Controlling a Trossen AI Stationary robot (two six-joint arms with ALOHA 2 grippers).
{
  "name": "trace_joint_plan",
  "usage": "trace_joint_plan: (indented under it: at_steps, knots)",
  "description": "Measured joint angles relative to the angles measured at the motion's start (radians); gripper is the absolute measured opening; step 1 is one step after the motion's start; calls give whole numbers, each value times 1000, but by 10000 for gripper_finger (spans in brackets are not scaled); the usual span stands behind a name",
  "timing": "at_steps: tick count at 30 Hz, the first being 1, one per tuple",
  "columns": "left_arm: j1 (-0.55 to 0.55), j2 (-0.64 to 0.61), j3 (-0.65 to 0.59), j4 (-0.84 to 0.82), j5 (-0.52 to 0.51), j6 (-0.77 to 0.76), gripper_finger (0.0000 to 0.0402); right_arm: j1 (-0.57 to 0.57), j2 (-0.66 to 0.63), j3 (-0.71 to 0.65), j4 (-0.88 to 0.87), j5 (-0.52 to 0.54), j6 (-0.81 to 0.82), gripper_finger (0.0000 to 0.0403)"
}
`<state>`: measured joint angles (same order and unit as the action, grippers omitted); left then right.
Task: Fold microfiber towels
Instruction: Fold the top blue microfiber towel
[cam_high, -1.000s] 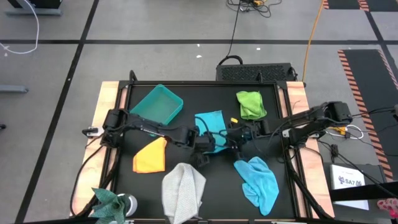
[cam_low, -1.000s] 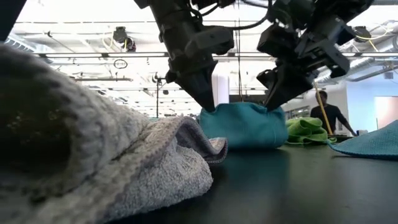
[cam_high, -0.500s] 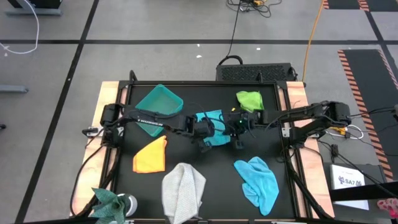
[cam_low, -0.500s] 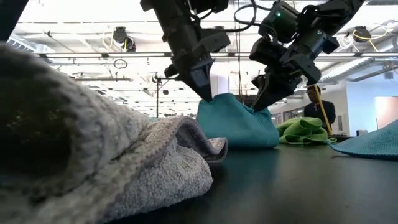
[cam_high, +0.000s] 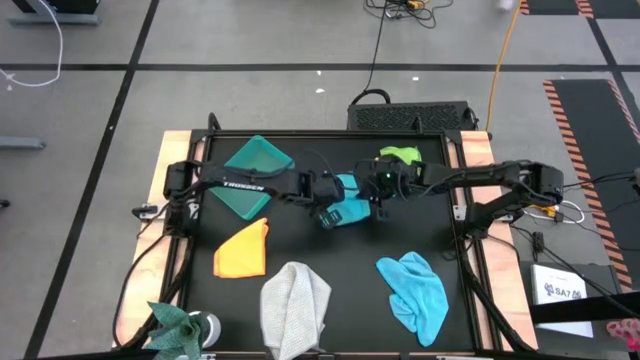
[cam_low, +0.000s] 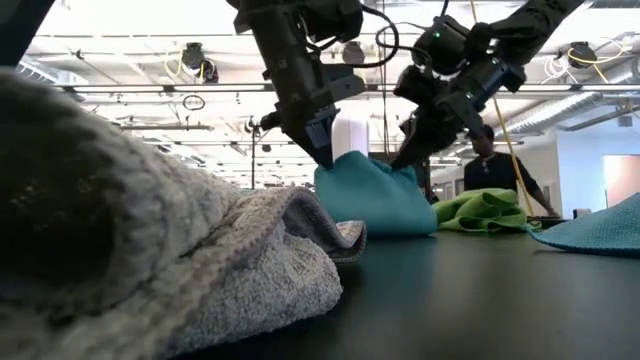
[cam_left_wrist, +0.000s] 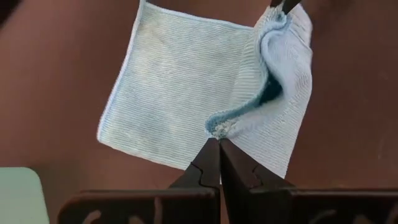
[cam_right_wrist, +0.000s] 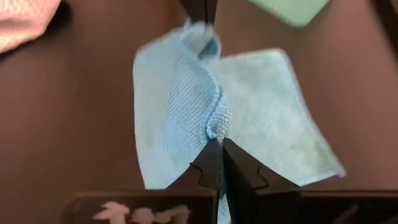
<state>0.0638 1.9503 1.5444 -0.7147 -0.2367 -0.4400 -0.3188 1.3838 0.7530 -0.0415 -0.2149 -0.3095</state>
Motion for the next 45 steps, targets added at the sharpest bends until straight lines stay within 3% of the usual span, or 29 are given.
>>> trace_joint_plan:
  at_steps: [6,24,40,45]
  knots:
    - [21,0,0,0,-1,-12,0,-30,24,92,-6,-3,-60,0]
    - [73,0,0,-167,-77,-123,1,-123,269,264,-52,-25,-208,0]
    - [177,7,0,-147,-56,-53,22,-166,313,281,-53,-19,-235,0]
    - [194,7,0,-144,-95,-8,49,-166,313,281,-49,86,-255,12]
